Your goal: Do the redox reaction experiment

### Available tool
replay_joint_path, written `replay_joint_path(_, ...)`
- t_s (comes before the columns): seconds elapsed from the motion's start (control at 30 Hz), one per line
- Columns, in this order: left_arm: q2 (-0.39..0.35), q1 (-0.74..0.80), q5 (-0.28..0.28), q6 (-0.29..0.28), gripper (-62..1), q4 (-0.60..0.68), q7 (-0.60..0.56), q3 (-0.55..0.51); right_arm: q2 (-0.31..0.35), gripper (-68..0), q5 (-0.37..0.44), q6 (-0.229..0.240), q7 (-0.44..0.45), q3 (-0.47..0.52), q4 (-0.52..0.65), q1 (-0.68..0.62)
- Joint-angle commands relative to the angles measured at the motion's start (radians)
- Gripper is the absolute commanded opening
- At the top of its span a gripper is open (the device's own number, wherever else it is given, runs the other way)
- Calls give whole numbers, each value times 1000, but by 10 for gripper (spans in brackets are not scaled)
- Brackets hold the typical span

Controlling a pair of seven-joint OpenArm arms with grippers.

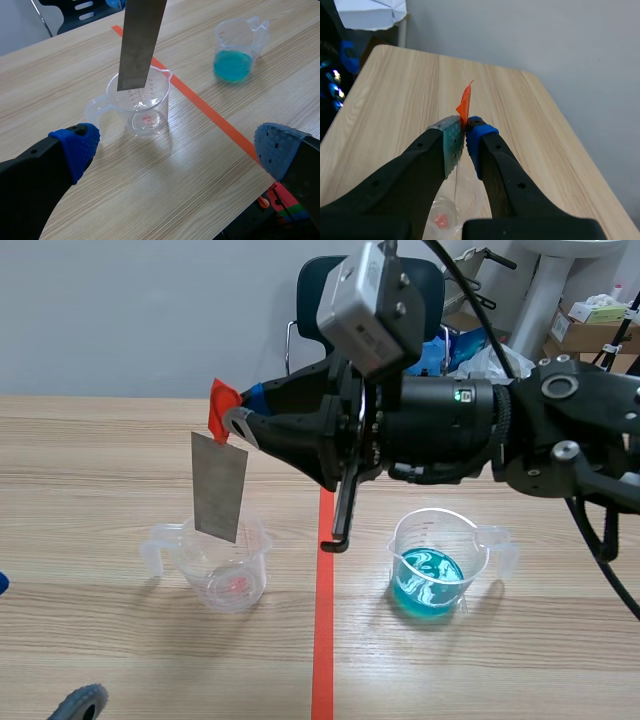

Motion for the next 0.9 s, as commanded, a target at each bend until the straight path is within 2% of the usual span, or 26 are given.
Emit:
replay_joint_path(0.0,3,-3,-4,-2,14,13,-14,-2,12,-665,45,-2,12,4,23,30)
replay_joint_path(0.1,3,-3,-4,-2,14,13,-14,-2,13,-665,97,23,-24,4,23,44)
replay_joint_path(0.2,3,-3,-4,-2,14,13,-14,-2,19,-665,143,26,-39,4,26,50)
replay_joint_path(0.27,3,-3,-4,-2,14,13,-14,-2,34,-665,174,50,-43,4,33,58)
replay_joint_path(0.4,3,-3,-4,-2,14,13,-14,-2,69,-665,241,66,-58,4,72,80)
replay_joint_path(0.7,3,-3,-4,-2,14,13,-14,-2,138,-665,415,68,-115,4,149,141)
replay_joint_path(0.87,3,-3,-4,-2,14,13,-14,-2,148,-665,496,69,-169,4,156,150)
